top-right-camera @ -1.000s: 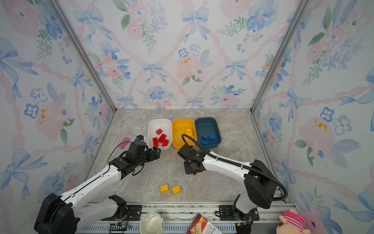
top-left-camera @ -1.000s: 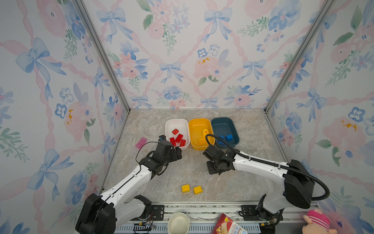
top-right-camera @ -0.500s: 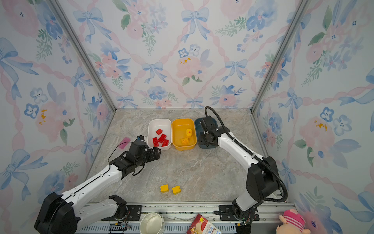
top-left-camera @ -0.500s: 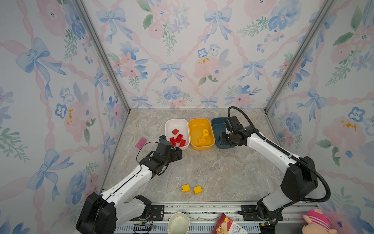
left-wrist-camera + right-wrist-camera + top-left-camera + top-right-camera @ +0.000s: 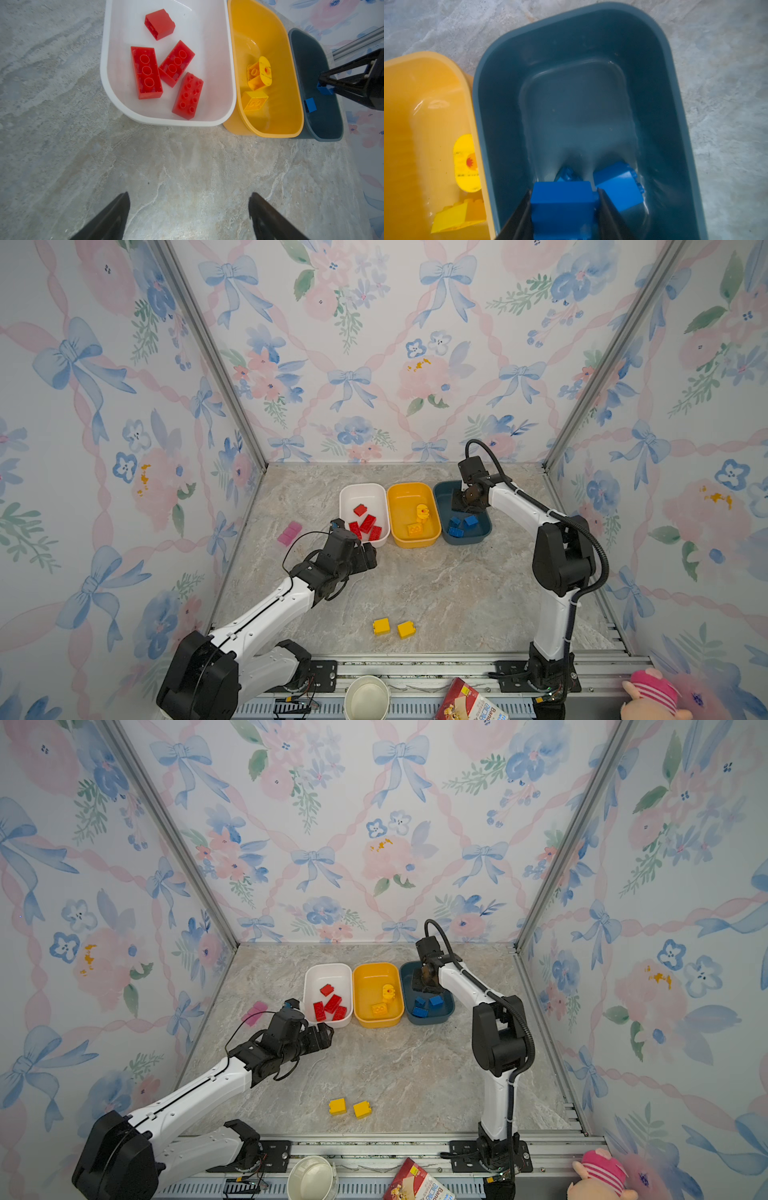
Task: Sort the legos into containers by color
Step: 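Carry the blue brick into the teal bin and open the right gripper, then lower the left gripper onto a yellow brick while the right withdraws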
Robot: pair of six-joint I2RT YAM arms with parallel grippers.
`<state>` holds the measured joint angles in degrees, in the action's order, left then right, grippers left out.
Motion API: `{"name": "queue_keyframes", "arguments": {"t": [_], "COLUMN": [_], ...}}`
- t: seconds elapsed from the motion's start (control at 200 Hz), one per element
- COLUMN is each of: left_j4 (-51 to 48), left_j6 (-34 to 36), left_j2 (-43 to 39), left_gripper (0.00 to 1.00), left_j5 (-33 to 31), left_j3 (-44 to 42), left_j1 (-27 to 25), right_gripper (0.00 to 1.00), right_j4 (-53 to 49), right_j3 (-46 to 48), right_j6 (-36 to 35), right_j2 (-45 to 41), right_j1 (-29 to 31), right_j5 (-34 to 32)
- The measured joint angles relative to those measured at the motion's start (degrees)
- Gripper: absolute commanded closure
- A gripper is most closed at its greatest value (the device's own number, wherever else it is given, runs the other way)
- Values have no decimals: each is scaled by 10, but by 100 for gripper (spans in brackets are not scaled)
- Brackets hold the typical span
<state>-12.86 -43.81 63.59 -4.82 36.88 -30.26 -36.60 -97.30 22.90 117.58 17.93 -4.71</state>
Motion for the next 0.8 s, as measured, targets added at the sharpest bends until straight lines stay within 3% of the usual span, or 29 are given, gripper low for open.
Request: {"name": "queue_keyframes", "arguments": {"t": [0.155, 0.335, 0.8], "left_j4": [0, 0, -5], "left_j6": [0, 0, -4], "left_j2": [0, 0, 0], "left_gripper": [8, 8, 9], "left_j5": [2, 4, 12], "left_j3": [0, 0, 0], "left_j1": [-3, -7, -23], "right_gripper": [59, 41, 30], "right_j4": [-4, -14, -19], "right_j3": [-44, -57, -19], "right_j6": [-1, -7, -7], "right_j2": [44, 65, 27], "right_j1": [-8, -10, -7], "right_j5": [0, 0, 9]}}
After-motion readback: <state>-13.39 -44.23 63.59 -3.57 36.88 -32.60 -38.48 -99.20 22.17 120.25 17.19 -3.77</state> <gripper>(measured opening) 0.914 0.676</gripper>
